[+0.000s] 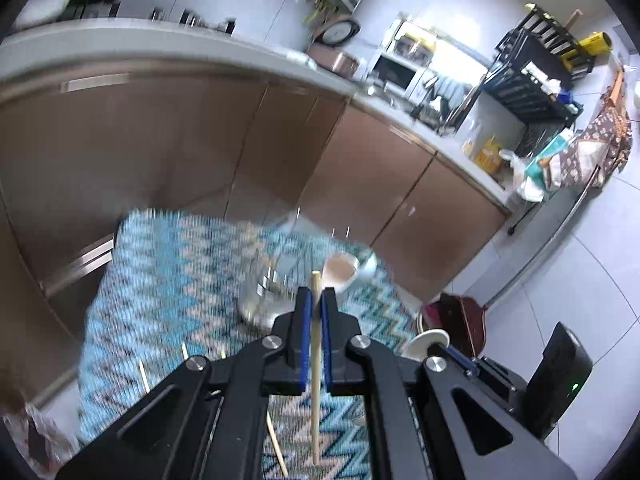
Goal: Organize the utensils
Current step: 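Lift the chopstick and spoon and carry both over the utensil holder, then open the left tool to drop the chopstick while the right tool releases the spoon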
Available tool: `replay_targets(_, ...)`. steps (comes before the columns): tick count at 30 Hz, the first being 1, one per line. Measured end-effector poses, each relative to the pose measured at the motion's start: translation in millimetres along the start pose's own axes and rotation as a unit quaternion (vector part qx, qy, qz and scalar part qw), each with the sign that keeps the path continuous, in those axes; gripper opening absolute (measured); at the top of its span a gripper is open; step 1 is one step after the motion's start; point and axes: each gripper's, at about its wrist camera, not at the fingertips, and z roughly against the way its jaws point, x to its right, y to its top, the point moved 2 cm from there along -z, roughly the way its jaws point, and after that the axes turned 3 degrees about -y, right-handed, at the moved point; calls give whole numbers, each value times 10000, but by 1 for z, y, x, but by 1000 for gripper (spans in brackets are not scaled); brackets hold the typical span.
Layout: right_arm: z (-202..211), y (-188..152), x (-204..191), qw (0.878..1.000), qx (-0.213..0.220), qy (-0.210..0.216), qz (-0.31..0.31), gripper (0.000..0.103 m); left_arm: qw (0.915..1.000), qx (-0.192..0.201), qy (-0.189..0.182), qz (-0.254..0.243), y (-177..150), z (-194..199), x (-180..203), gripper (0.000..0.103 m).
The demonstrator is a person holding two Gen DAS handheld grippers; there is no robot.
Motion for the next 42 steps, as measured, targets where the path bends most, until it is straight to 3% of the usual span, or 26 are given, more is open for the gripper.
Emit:
replay_targets(9, -17, 73, 5, 9984, 553, -79, 97, 4, 9980, 624, -35, -125, 75, -6, 18, 5)
replay_targets(16, -44, 113, 10, 9960, 825, -266, 225, 4, 9928, 1189, 79, 80, 117, -34, 5, 5)
replay_targets(21, -73, 116, 16, 9952, 856, -382, 276, 4, 9901, 1356, 338, 99, 116, -65, -7, 5)
replay_targets(30, -115, 99, 14, 9929, 811, -700, 516, 4, 9812, 1746, 797, 206, 84, -110, -32, 5)
replay_targets(34, -127, 86, 17, 9922, 728, -827, 577, 5, 9773, 1837, 1053, -112, 69, -124, -28, 5)
replay_targets(38, -128, 73, 15, 9939, 603, -743, 545, 6, 9800, 1713, 999, -166, 58, -127, -26, 6)
replay_targets(42, -117, 69, 16, 9940, 644, -751, 463, 15, 9797, 1717, 1009, -235, 54, -113, -21, 8)
